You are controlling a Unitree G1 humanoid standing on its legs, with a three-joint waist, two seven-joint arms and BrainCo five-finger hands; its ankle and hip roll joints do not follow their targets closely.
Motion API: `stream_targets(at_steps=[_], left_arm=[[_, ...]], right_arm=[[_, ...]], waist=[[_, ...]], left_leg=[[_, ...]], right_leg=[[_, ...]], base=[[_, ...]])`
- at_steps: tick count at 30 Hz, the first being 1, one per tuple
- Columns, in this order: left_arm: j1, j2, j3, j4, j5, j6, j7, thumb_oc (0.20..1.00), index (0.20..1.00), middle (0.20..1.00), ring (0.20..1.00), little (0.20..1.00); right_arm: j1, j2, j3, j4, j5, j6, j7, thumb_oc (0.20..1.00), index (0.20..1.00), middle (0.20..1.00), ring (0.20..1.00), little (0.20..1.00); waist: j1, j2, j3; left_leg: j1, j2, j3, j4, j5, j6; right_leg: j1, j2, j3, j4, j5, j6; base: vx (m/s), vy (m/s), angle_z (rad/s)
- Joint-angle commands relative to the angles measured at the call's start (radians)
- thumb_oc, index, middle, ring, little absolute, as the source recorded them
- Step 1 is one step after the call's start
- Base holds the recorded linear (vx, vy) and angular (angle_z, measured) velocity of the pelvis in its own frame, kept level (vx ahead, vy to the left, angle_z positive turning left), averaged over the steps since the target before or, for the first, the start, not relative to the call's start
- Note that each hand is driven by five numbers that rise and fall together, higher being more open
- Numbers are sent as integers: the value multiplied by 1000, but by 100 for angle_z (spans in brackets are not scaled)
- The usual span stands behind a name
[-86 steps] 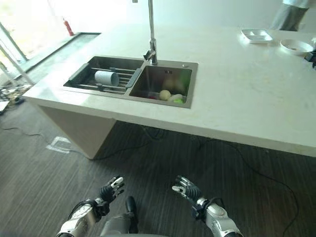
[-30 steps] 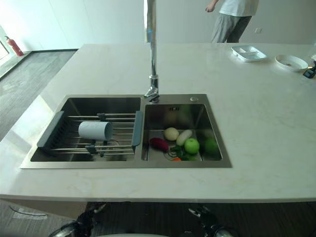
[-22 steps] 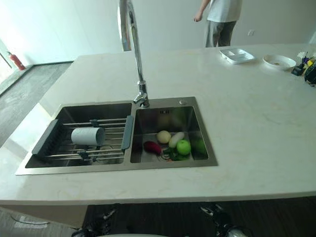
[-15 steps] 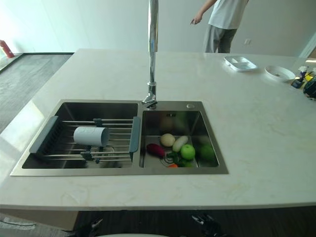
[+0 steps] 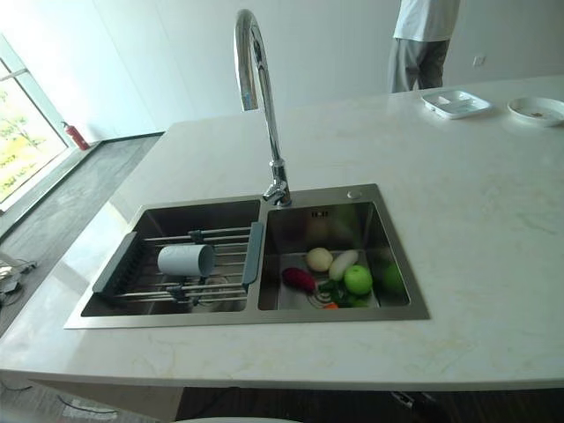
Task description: Place the dishes in the dishwasher.
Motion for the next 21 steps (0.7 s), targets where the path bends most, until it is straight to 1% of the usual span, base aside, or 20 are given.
stream_targets(at_steps=[1,2,4,5,6,7,8,10,11,12,13,14,15,18,19,20,21], left_arm=[[13,146,95,19,177,-71,42,1000,1000,1000,1000,1000],[30,212,137,17,228,-102,41,1000,1000,1000,1000,1000],[31,313,178,-3,309,-109,19,1000,1000,1000,1000,1000],[9,402,194,-53,377,-127,-15,1000,1000,1000,1000,1000],[-7,440,195,-93,406,-152,-46,1000,1000,1000,1000,1000],[-29,485,187,-168,394,-148,-61,1000,1000,1000,1000,1000],[-59,521,165,-240,394,-187,-68,1000,1000,1000,1000,1000],[-110,555,117,-386,340,-221,-62,1000,1000,1000,1000,1000],[-202,556,-12,-668,245,-294,-116,1000,1000,1000,1000,1000],[-214,553,-33,-703,254,-312,-127,1000,1000,1000,1000,1000],[-248,531,-99,-852,283,-303,-122,1000,1000,1000,1000,1000],[-270,518,-135,-886,293,-307,-112,1000,1000,1000,1000,1000],[-333,470,-246,-995,356,-311,-93,1000,1000,1000,1000,1000],[-377,427,-343,-1027,401,-332,-103,1000,1000,1000,1000,1000],[-387,409,-374,-1048,416,-328,-115,1000,1000,1000,1000,1000],[-388,401,-385,-1060,422,-322,-117,1000,1000,1000,1000,1000],[-380,366,-411,-1095,446,-317,-123,1000,1000,1000,1000,1000]], right_arm=[[-82,39,2,-13,52,6,0,1000,1000,1000,1000,1000],[-78,37,10,-12,66,11,1,1000,1000,1000,1000,1000],[-72,34,17,2,95,6,8,1000,1000,1000,1000,1000],[-70,36,17,17,114,-5,18,1000,1000,1000,1000,1000],[-68,39,18,15,117,-6,19,1000,1000,1000,1000,1000],[-66,44,22,13,120,-9,20,1000,1000,1000,1000,1000],[-62,47,24,7,122,-6,19,1000,1000,1000,1000,1000],[-44,53,22,-9,123,-4,19,1000,1000,1000,1000,1000],[-16,64,20,-45,117,9,11,1000,1000,1000,1000,1000],[-12,66,18,-49,115,12,10,1000,1000,1000,1000,1000],[-2,73,13,-54,118,18,7,1000,1000,1000,1000,1000],[2,75,10,-55,120,20,6,1000,1000,1000,1000,1000],[16,80,2,-56,123,22,4,1000,1000,1000,1000,1000],[39,82,-17,-55,121,19,9,1000,1000,1000,1000,1000],[53,82,-27,-58,122,20,11,1000,1000,1000,1000,1000],[58,83,-31,-60,119,19,12,1000,1000,1000,1000,1000],[75,89,-42,-69,112,18,11,1000,1000,1000,1000,1000]], waist=[[29,-34,66],[28,-34,67],[29,-31,64],[27,-29,61],[27,-28,59],[23,-28,60],[18,-28,60],[11,-30,59],[-8,-37,60],[-9,-39,59],[-15,-46,59],[-15,-47,58],[-29,-54,57],[-44,-60,57],[-50,-62,59],[-53,-63,61],[-60,-68,67]], left_leg=[[20,23,-16,11,-40,-21],[20,25,-15,11,-39,-22],[20,27,-10,11,-38,-24],[22,27,-6,10,-39,-27],[22,27,-4,10,-39,-27],[24,28,0,9,-40,-28],[26,28,4,8,-41,-29],[28,28,11,7,-43,-31],[32,28,20,7,-48,-31],[32,28,21,7,-48,-31],[35,28,23,7,-51,-32],[36,27,23,7,-53,-31],[39,28,28,7,-58,-30],[43,26,39,7,-61,-28],[43,26,43,7,-63,-26],[43,26,44,7,-63,-25],[43,25,50,7,-65,-22]], right_leg=[[8,-51,-16,56,-11,55],[9,-49,-16,53,-8,56],[10,-47,-20,50,-4,57],[13,-46,-26,45,1,61],[13,-46,-27,45,2,63],[13,-46,-29,46,3,66],[12,-45,-28,46,4,67],[12,-44,-25,43,6,69],[8,-43,-13,38,11,71],[7,-43,-12,38,11,72],[5,-41,-4,40,9,72],[4,-41,-1,40,8,71],[-2,-41,12,41,7,72],[-10,-42,25,42,11,76],[-14,-43,30,43,12,78],[-16,-44,32,44,13,79],[-22,-47,38,43,18,82]], base=[[7,-37,0],[2,-41,2],[10,-40,6],[27,-40,6],[28,-46,14],[20,-33,20],[17,-33,20],[33,-35,-4],[48,-37,-14],[75,-41,-11],[52,-19,-16],[96,-9,-36],[88,12,-34],[72,21,-21],[58,20,-17],[76,37,-8],[54,31,-5]])
